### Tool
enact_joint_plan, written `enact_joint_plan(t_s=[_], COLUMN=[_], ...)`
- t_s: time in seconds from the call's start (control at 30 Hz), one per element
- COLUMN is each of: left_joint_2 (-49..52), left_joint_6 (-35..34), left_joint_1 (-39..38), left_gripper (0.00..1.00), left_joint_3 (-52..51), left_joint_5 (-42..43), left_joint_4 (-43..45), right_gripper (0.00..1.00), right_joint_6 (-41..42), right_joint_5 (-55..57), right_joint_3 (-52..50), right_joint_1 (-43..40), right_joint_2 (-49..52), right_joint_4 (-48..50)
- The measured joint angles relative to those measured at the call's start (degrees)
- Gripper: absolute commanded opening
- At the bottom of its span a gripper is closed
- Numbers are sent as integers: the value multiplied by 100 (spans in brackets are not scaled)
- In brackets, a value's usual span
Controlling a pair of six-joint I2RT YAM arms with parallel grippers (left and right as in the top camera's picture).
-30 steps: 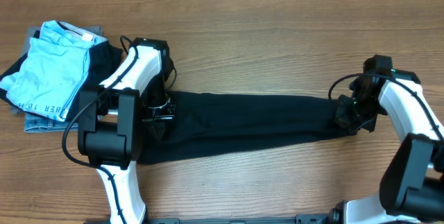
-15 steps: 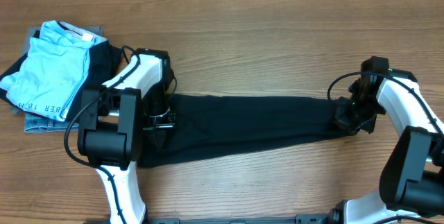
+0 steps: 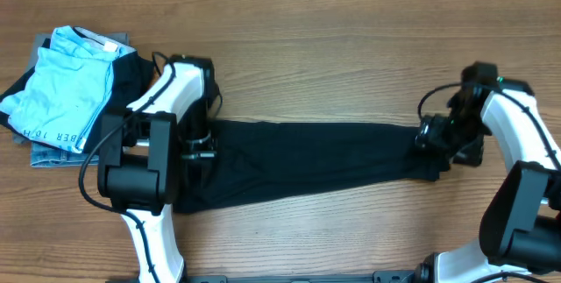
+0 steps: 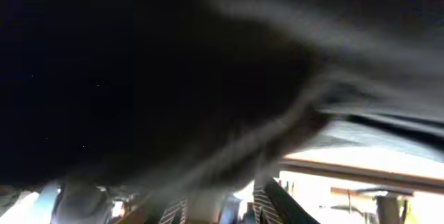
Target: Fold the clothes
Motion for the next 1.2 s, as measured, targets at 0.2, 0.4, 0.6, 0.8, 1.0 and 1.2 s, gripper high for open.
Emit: enact_joint_plan(t_s=[0.2,0.4,0.6,0.8,1.0,1.2], left_joint_2=[-59,-350,-356,-356,-356,-356], left_joint_6=[-118,236,1067,1279,1300,1272], left_joint_1=[0,0,0,0,0,0], left_gripper=[46,43,45,46,45,41], left_joint_3=[1733,2376,2229,1617,1119,1086], left_joint_5=[-68,669,1502,1641,1672,1674], left_joint_4=[-387,-341,-208,603,1099,1530], right_gripper=[91,86,31,6,4,4], right_joint_6=[0,-2,0,39,184,295], right_joint_5=[2,-269,-629,-861,-1344,-1947], right_joint_3=[979,1196,1196,1126,654,286], right_joint_1=[2,2,2,2,125,522], right_joint_2=[11,11,13,13,13,13], right_joint_4=[-765,-1156,-1329,-1364,-931,4])
